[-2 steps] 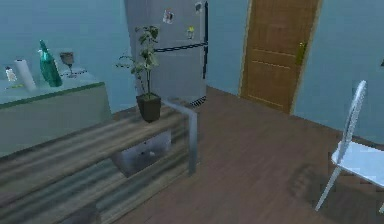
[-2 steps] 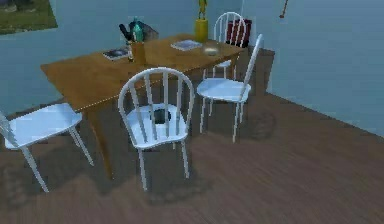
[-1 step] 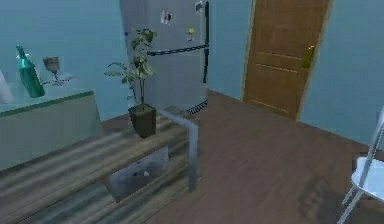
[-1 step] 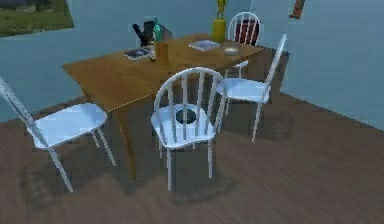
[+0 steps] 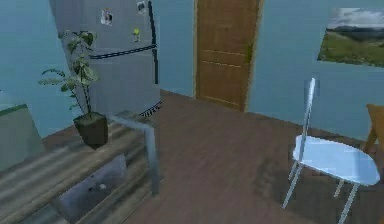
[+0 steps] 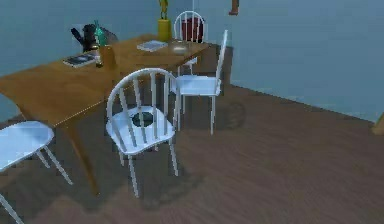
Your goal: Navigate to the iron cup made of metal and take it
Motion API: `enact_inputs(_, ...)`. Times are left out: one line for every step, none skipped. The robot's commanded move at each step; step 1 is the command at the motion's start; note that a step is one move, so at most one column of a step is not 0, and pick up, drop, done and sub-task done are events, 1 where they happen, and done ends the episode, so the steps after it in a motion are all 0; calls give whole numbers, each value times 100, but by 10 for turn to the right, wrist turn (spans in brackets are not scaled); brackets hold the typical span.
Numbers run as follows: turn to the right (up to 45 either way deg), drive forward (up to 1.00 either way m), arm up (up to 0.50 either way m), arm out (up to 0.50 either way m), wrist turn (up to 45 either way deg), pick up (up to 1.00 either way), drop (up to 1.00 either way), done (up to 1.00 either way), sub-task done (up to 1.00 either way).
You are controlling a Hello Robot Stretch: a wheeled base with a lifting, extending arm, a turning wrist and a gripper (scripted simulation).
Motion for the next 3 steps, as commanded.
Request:
enact_inputs(0,85,0,0,0,0,0,0,0)
enact_inputs(150,0,0,0,0,0,0,0,0)
enact_inputs(0,50,0,0,0,0,0,0,0)
